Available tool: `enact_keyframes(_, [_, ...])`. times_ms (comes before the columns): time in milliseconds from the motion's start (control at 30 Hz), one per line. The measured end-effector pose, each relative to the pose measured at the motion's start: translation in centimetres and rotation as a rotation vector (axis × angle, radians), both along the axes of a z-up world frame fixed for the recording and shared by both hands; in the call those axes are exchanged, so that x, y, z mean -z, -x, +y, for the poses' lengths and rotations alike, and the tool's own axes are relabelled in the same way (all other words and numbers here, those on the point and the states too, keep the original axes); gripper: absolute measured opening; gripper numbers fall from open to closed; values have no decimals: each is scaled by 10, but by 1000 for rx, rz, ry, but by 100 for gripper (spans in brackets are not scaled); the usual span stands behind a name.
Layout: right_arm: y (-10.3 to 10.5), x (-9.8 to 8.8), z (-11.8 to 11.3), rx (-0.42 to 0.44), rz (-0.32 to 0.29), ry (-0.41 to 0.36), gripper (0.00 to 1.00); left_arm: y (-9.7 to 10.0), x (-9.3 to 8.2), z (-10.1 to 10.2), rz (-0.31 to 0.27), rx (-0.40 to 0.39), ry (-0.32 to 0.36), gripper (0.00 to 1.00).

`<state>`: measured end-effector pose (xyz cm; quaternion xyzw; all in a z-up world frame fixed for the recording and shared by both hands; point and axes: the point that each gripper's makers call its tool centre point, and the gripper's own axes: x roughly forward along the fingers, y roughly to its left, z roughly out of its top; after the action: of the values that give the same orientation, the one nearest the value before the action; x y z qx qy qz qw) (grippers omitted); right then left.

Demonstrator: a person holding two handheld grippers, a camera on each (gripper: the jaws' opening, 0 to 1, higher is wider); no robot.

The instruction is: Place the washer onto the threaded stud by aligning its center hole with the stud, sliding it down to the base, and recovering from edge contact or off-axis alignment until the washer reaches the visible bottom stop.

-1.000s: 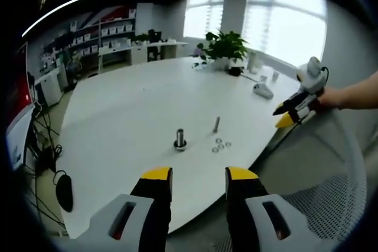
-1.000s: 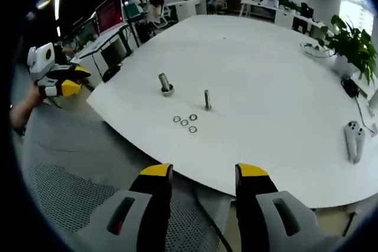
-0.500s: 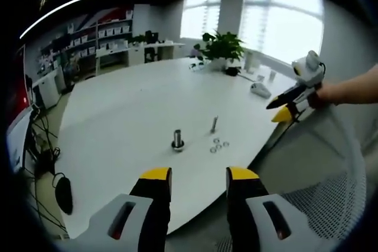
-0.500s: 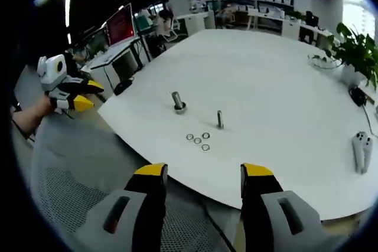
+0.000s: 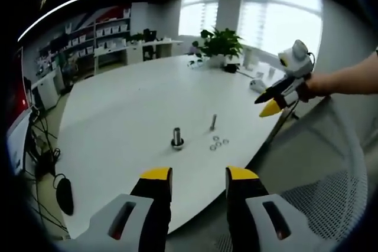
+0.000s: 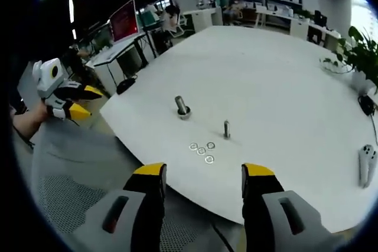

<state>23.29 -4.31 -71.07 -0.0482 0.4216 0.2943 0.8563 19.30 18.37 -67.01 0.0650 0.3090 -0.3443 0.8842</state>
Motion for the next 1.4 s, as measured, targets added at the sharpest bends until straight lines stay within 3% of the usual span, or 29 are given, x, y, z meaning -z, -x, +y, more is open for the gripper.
enact_keyframes(367, [-14, 35, 23, -13, 43, -15, 54, -1, -3, 1, -8, -10, 15, 34])
enact_keyframes(533, [-13, 55, 21, -38, 89, 48, 54, -2, -5, 1, -18, -9, 27, 34])
enact_keyframes(733, [-18, 67, 28, -28, 122, 46, 54, -2, -3, 2, -13, -18, 19, 34])
enact_keyframes(1000, [-16, 97, 37, -67, 168, 122, 53, -2, -1, 4, -3, -25, 9, 34])
enact_keyframes(1200, [-27, 97, 38, -38, 166, 127, 52, -4, -4, 3, -20, -25, 13, 33])
enact_keyframes(1333, [-34, 100, 38, -39, 182, 141, 52, -2, 2, 3, 14, -27, 13, 35])
enact_keyframes(1400, [-38, 94, 45, -15, 197, 96, 51, -2, 1, 5, 4, -29, 1, 35])
